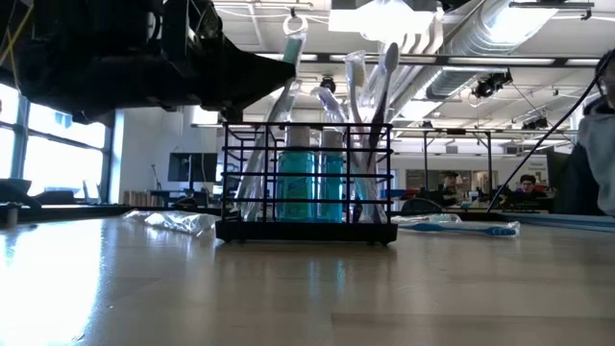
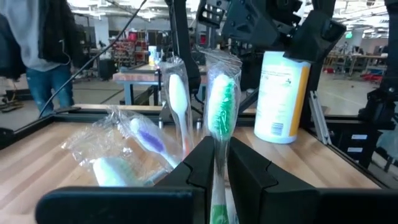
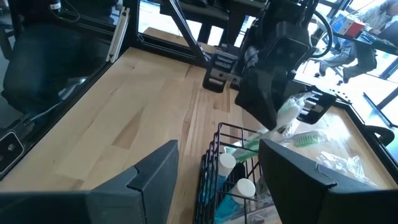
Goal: Pick & Place toothbrushing station
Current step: Put the green toothbrush into the wire organizer, then put the blue toothbrush into the wire organizer
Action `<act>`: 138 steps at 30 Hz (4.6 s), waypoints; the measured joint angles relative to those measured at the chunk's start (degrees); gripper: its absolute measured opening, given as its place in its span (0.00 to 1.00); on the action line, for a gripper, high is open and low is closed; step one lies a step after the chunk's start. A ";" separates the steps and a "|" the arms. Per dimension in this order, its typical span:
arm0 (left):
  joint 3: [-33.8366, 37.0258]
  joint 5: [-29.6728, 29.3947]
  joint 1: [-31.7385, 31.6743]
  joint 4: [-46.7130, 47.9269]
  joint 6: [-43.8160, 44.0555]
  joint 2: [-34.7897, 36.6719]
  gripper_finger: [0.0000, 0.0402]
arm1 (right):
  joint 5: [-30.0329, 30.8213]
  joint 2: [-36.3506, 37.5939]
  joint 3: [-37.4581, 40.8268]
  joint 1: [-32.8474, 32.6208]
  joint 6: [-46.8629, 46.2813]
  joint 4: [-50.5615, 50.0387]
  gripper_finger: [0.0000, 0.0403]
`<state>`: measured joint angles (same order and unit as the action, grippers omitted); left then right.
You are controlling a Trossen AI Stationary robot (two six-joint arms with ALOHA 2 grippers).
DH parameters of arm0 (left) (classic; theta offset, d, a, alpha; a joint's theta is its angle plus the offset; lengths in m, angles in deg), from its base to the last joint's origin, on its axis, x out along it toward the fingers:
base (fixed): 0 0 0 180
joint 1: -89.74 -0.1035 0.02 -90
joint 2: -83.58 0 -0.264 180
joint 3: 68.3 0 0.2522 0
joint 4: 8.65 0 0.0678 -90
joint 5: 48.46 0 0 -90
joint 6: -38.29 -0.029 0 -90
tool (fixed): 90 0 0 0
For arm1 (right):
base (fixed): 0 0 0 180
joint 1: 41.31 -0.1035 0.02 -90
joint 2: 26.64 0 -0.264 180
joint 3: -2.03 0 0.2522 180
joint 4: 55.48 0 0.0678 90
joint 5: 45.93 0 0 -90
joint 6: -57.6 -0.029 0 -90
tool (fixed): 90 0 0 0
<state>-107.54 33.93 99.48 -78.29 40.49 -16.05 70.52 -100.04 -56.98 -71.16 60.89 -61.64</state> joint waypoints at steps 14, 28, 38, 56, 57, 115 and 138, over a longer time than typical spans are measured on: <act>0.00 -0.06 0.02 0.84 0.63 0.00 0.32 | -0.01 0.00 0.00 0.00 -0.02 -0.09 0.54; 0.02 -0.19 0.02 1.29 -4.75 6.02 0.33 | -0.03 0.00 0.00 0.00 -0.02 -0.11 0.54; 0.04 0.80 0.00 11.53 -5.76 16.51 0.33 | -0.06 0.00 0.00 0.00 -0.02 -0.14 0.54; -0.02 -2.06 0.00 45.29 -8.98 43.42 0.40 | 0.24 0.00 0.00 0.00 -0.02 -0.11 0.54; -0.02 -2.32 0.00 45.89 -8.34 43.62 0.43 | 0.54 0.00 0.00 0.00 -0.02 -0.11 0.54; -0.02 -1.80 0.04 66.88 5.64 45.94 0.71 | -15.86 -13.70 -0.04 31.09 -26.30 -35.45 0.69; -0.02 -1.83 0.04 70.36 8.53 45.90 0.71 | -20.33 -21.96 -0.22 37.52 -22.61 -33.02 0.38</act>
<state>-107.56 32.10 99.53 -7.93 49.02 29.85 50.19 -122.00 -57.20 -33.64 38.28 -94.66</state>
